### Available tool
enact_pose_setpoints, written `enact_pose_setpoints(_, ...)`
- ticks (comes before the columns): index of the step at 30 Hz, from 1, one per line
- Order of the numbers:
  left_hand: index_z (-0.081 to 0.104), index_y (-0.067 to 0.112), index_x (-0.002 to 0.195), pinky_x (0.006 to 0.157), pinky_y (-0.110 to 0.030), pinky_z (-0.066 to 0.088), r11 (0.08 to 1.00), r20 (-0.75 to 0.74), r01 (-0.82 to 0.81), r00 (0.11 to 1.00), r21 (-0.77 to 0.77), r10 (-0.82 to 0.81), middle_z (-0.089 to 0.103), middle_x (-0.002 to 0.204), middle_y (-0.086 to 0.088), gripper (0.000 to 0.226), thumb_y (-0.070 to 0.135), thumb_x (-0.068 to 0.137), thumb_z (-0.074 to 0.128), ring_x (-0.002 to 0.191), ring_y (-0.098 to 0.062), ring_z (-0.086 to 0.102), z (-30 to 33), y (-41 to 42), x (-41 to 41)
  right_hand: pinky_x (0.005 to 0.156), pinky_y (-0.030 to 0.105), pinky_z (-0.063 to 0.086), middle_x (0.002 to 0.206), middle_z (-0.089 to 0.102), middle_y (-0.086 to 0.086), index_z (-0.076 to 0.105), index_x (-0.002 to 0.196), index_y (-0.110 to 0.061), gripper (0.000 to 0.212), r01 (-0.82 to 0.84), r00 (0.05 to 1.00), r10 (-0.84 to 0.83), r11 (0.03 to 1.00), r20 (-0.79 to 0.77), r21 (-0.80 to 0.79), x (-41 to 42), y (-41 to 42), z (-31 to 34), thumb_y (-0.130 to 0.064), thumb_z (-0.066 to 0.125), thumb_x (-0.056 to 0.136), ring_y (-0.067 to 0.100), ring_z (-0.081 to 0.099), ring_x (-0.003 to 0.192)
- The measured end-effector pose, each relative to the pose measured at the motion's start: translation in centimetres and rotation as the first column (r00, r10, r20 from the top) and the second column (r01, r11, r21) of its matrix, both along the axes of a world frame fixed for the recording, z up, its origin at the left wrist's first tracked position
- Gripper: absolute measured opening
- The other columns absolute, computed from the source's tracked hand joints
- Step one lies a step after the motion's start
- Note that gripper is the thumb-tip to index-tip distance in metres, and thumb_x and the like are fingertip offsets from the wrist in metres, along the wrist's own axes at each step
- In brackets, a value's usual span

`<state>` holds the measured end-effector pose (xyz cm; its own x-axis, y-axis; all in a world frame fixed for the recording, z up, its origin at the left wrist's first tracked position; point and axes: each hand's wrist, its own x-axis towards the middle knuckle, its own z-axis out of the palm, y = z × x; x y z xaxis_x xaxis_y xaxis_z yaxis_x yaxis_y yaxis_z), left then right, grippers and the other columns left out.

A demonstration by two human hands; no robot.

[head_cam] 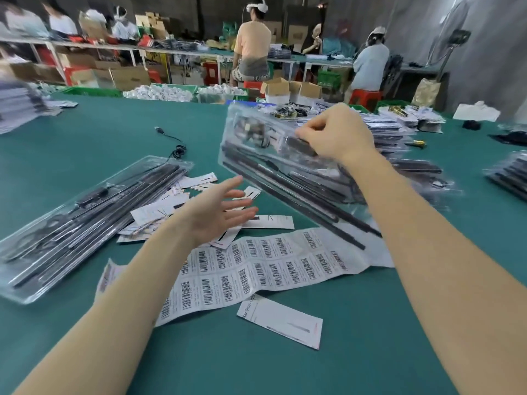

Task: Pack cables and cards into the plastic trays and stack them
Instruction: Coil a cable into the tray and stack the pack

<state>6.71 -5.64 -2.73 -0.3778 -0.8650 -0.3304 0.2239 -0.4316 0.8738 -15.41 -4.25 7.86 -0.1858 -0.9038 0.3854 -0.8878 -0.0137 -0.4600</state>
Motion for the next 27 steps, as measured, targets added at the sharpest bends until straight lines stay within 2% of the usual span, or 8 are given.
enact_pose_setpoints(3,0.054,0.004,0.128,0.078,-0.033,0.062,0.986,0.123,0.156,0.981,-0.055,-0.148,0.071,0.118,-0.017,0.065,0.05,0.086,0.071,0.102,-0.033,0.073,0.0,0.3,-0.1,0.075,0.033,0.058,0.079,0.076,0.001,0.079,0.082,-0.021,0.017,0.051,0.931,-0.056,0.998,0.361,0.025,-1.2,-0.1,-0.6,-0.036,0.074,0.089,0.017,0.069,0.078)
enact_pose_setpoints(7,0.05,0.011,0.134,0.089,-0.038,0.059,0.914,0.14,0.397,0.913,-0.079,-0.384,0.071,0.122,-0.013,0.069,0.052,0.083,0.073,0.113,-0.034,0.069,0.3,0.6,0.0,0.06,0.028,0.055,0.071,0.071,0.005,0.074,0.105,0.001,0.03,0.071,0.647,-0.134,0.991,0.751,0.116,-3.8,0.5,-1.8,-0.021,0.079,0.086,0.016,0.067,0.059)
enact_pose_setpoints(9,0.05,0.012,0.136,0.093,-0.039,0.058,0.876,0.153,0.475,0.875,-0.085,-0.459,0.07,0.124,-0.012,0.065,0.049,0.087,0.071,0.115,-0.033,0.067,0.3,0.9,-0.5,0.059,0.034,0.057,0.085,0.071,0.008,0.073,0.103,-0.004,0.027,0.047,0.502,-0.182,0.982,0.845,0.183,-4.8,0.9,-2.4,-0.027,0.076,0.089,0.021,0.068,0.065)
enact_pose_setpoints(12,0.052,0.012,0.139,0.098,-0.044,0.055,0.834,0.16,0.542,0.837,-0.106,-0.524,0.066,0.13,-0.015,0.06,0.043,0.091,0.069,0.117,-0.037,0.065,-0.1,1.4,-1.2,0.049,0.024,0.052,0.07,0.071,-0.001,0.07,0.093,-0.013,0.019,0.002,0.241,-0.149,0.988,0.959,0.152,-4.8,1.8,-3.9,-0.025,0.059,0.102,0.013,0.066,0.054)
enact_pose_setpoints(14,0.053,0.013,0.141,0.101,-0.046,0.053,0.825,0.121,0.553,0.833,-0.121,-0.54,0.061,0.136,-0.018,0.058,0.041,0.092,0.067,0.12,-0.037,0.063,-0.1,1.4,-1.2,0.067,0.031,0.057,0.076,0.075,-0.001,0.071,0.102,-0.013,0.02,0.03,0.098,-0.073,0.997,0.992,0.071,-4.4,2.5,-5.6,-0.024,0.055,0.104,0.013,0.071,0.063)
enact_pose_setpoints(18,0.062,0.012,0.13,0.088,-0.037,0.055,0.908,0.027,0.393,0.919,-0.144,-0.393,0.069,0.122,-0.013,0.047,0.035,0.09,0.07,0.085,-0.023,0.067,0.6,0.5,0.1,0.071,0.031,0.058,0.077,0.071,-0.001,0.069,0.11,-0.01,0.018,0.139,-0.055,0.067,0.989,0.996,-0.059,-3.2,4.1,-8.5,-0.02,0.054,0.103,0.016,0.067,0.07)
enact_pose_setpoints(23,0.053,0.005,0.131,0.079,-0.032,0.063,0.991,-0.091,0.093,0.991,-0.096,-0.102,0.067,0.123,-0.015,0.063,0.01,0.074,0.08,0.096,-0.024,0.071,0.9,0.1,1.3,0.066,0.028,0.06,0.095,0.066,0.003,0.06,0.117,-0.009,0.016,0.186,-0.142,0.123,0.978,0.982,-0.096,-2.4,6.3,-9.9,-0.015,0.056,0.103,0.016,0.068,0.073)
enact_pose_setpoints(27,0.054,0.004,0.116,0.069,-0.024,0.062,0.974,-0.066,-0.181,0.983,-0.139,0.174,0.066,0.107,-0.015,0.038,-0.005,0.083,0.07,0.082,-0.02,0.072,0.8,-0.2,0.2,0.067,0.029,0.061,0.103,0.069,0.013,0.055,0.114,-0.008,0.013,0.172,-0.144,0.094,0.983,0.985,-0.069,-1.5,8.0,-10.7,-0.004,0.055,0.101,0.02,0.076,0.077)
